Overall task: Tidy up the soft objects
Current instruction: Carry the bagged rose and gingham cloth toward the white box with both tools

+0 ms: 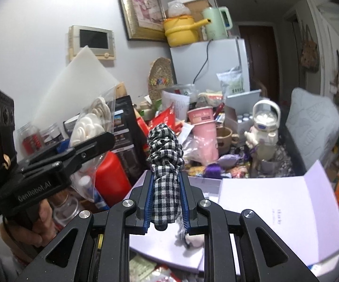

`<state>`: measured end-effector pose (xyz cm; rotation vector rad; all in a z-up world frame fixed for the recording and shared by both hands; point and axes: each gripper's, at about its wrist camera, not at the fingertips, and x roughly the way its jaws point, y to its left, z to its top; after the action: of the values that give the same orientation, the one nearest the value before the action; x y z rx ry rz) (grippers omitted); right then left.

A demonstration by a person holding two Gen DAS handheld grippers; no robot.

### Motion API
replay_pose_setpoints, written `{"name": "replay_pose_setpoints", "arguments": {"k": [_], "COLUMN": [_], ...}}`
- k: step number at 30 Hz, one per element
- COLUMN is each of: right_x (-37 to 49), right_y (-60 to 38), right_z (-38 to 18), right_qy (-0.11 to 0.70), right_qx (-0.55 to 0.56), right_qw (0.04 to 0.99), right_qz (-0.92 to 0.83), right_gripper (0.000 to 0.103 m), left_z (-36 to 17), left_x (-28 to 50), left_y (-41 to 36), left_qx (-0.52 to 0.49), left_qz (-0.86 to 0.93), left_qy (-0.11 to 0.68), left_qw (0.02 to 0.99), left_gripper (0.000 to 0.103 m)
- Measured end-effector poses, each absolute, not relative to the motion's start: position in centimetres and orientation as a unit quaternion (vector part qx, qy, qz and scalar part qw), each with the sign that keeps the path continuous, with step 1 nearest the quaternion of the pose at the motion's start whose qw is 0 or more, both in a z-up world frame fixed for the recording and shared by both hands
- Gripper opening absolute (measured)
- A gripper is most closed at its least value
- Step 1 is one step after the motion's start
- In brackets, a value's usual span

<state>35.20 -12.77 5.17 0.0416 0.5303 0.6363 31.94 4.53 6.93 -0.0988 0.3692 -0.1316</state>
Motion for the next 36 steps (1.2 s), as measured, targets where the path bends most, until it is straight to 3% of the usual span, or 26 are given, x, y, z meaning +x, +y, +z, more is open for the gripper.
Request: {"name": "replay_pose_setpoints", "arguments": {"k": [36], "right_x": [44.4], "right_y": [-9.5], "right_z": [-6.3], "right_qy": [0.404], "right_qx": [-0.031], "right_qw": [0.892], "right_qz": [0.199], "right_gripper": [0.020], "left_z": [-4.5], "left_x": [41.5], "left_y": [5.7], "left_qx": [-0.018], "left_qz": [-0.006], "left_qy": [0.351], "left_qw": [0.936], "left_gripper": [0.056]}}
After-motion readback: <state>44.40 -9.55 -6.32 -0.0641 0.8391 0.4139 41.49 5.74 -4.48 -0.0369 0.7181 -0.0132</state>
